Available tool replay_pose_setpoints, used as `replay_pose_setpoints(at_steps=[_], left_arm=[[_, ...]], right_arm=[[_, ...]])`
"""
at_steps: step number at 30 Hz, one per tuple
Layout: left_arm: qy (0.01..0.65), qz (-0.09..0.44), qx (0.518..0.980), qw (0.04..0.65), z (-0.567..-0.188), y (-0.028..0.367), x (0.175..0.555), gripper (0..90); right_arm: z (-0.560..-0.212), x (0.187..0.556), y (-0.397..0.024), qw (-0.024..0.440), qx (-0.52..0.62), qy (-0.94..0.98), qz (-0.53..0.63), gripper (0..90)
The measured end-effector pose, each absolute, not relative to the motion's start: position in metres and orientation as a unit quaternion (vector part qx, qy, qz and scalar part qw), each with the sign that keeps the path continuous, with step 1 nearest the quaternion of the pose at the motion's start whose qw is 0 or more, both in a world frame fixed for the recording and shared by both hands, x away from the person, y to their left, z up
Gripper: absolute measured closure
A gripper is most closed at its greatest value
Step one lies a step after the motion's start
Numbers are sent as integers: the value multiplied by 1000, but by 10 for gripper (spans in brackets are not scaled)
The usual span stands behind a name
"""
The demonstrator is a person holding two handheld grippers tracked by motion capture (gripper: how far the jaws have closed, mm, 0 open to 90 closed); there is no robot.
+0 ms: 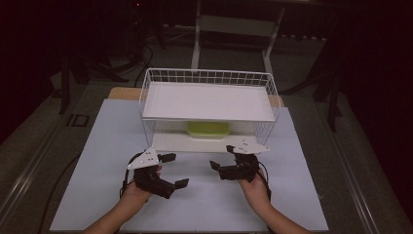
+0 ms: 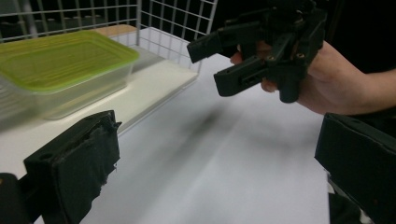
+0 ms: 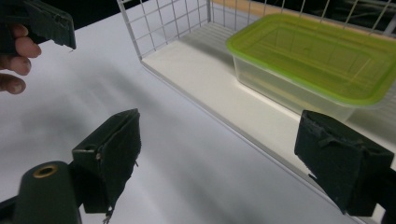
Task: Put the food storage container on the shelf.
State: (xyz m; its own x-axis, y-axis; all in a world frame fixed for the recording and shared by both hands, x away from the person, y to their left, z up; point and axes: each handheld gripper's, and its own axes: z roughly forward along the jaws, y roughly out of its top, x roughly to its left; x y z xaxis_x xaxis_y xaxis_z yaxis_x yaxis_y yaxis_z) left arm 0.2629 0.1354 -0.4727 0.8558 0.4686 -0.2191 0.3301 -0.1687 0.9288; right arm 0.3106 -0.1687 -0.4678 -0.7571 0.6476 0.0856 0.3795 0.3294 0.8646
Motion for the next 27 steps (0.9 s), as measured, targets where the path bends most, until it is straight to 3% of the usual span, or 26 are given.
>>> replay_pose_setpoints(at_steps=[27], left_arm=[[253,82,770,580,-478,173,227,3]], right_arm=[[-455,269,-217,132,302,798,505,146]])
